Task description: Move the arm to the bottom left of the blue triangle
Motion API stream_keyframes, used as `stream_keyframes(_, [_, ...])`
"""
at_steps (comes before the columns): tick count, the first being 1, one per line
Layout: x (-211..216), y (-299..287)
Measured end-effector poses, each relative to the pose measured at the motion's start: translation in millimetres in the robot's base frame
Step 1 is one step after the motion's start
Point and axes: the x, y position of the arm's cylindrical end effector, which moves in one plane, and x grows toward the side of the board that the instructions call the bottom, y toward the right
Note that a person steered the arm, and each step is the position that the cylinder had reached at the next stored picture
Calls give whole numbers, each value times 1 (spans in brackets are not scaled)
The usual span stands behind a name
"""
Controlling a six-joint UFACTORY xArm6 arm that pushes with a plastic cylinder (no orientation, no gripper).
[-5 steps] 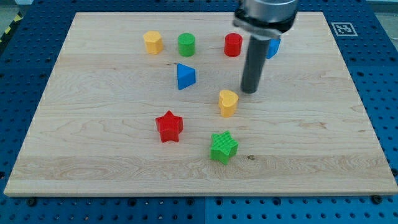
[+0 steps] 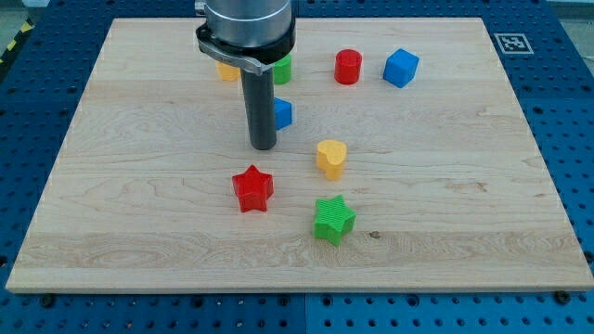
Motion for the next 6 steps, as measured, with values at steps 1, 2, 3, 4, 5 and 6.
stream_keyframes(1, [-11, -31])
stream_keyframes(2, [-25, -42])
stream_keyframes(3, [-28, -42])
stream_keyframes(4, [-50, -40])
stream_keyframes(5, [-51, -40])
stream_keyframes(6, [-48, -37])
